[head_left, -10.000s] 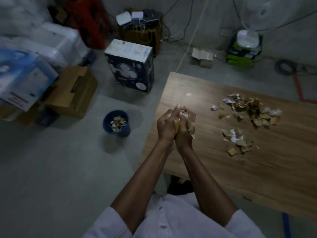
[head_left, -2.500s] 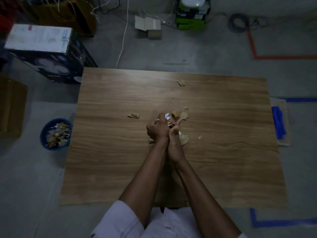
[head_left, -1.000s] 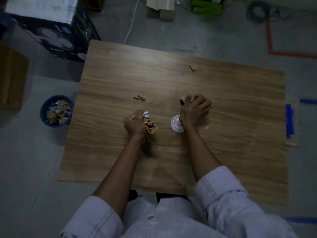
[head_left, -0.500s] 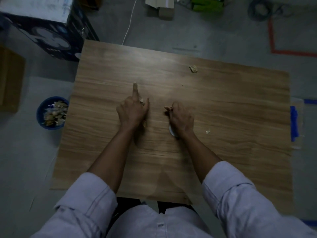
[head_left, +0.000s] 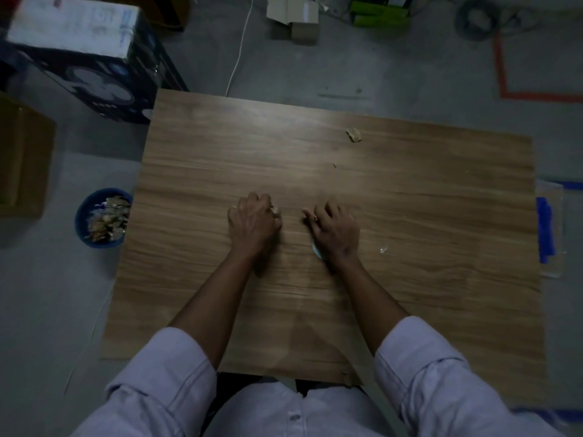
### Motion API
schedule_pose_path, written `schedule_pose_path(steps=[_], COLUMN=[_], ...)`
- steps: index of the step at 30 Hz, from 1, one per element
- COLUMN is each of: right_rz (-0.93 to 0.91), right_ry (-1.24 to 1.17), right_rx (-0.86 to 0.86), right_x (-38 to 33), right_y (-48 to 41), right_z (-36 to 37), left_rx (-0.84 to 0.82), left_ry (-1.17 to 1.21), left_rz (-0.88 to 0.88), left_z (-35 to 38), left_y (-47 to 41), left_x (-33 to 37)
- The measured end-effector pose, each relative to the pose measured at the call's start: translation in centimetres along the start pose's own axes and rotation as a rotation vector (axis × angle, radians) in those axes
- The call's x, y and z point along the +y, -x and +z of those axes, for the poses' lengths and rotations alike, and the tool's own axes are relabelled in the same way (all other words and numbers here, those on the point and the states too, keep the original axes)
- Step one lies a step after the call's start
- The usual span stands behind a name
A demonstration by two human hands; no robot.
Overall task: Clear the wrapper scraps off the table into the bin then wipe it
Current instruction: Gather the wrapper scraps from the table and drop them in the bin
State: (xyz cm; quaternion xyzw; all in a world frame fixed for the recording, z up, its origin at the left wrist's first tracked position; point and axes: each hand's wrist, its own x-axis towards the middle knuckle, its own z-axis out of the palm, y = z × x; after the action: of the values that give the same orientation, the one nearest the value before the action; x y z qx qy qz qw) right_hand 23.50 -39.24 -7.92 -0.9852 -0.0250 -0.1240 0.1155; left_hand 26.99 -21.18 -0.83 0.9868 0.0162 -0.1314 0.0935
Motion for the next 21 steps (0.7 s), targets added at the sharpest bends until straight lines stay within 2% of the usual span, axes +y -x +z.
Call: schedule_pose_path(steps=[4,6,7,11,13,16,21], right_rz=[-0.071,-0.041,0.025,0.505,0.606,0.636,0.476], right_ry=[-0.014,-0.079,-0.124,-0.23,-0.195,-0.151,0.02], right_rx=[-0.014,-0.045,-0.053,-0.036,0.007,-0.118,-0.266], right_x=[0.8,1.1,1.2,2.5,3.9,5.7,5.4], right_y=[-1.3,-2.5,-3.3,-9.6,-13.1,-17.0,-17.3], right_z=[0.2,0.0,-0.2,-1.5,-1.9,-1.2,-0.5], left_rx=[-0.012,-0.014,-0.01,0.075,0.08,0.08,0.057], left_ry=[0.017,0.124,0.219,0.483,0.567,0.645,0.81], left_rz=[0.013,-0.016,-0.043,-0.179,-0.186,-0.203,-0.299], left_z=[0.0,0.3,0.4,-0.3,-0.3,0.2,0.6], left_y=[-0.8,-1.1,-1.2,-1.8,-2.3,-2.9,-2.8], left_x=[-0.3,0.0,0.5,4.1,5.5,6.6,5.8])
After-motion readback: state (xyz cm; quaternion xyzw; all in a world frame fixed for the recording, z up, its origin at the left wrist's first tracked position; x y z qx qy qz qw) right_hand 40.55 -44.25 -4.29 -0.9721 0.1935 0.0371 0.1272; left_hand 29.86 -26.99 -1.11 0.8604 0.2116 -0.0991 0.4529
